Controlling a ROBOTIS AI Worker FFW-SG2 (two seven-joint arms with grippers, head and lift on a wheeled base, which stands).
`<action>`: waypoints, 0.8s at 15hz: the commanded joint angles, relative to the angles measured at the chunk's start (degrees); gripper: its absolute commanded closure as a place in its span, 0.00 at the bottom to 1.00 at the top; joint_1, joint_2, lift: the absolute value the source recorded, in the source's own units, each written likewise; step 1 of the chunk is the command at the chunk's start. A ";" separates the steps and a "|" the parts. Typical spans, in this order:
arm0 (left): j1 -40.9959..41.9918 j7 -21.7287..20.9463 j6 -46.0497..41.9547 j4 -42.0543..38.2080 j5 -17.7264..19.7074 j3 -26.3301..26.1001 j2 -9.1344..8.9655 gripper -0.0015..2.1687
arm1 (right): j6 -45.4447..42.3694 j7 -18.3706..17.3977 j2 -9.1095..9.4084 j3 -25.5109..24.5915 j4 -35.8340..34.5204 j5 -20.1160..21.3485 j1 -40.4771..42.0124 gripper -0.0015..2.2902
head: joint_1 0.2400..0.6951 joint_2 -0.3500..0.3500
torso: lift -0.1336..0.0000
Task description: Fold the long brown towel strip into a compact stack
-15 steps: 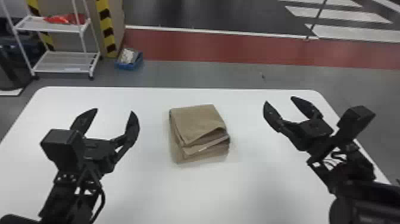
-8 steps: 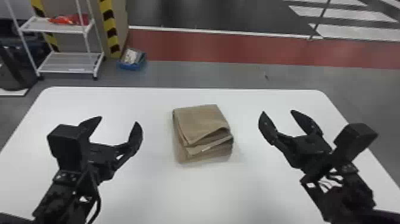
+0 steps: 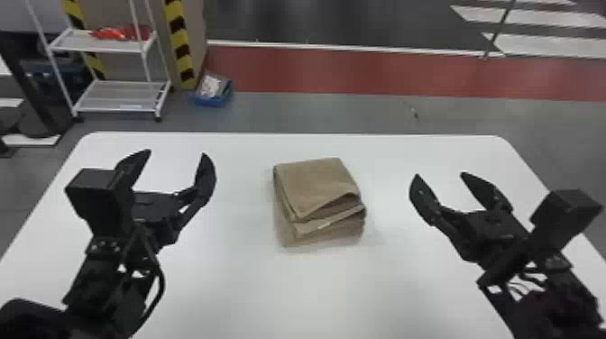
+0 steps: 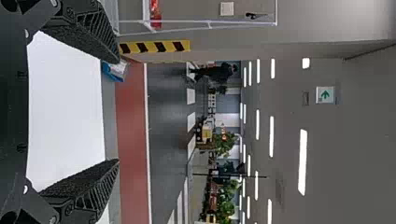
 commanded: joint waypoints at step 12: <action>-0.71 0.03 -0.37 0.27 -0.14 -0.64 0.29 0.07 | 2.19 -0.58 -0.16 -0.21 -1.94 -0.05 -0.28 0.04 | 1.00 0.38 | 0.06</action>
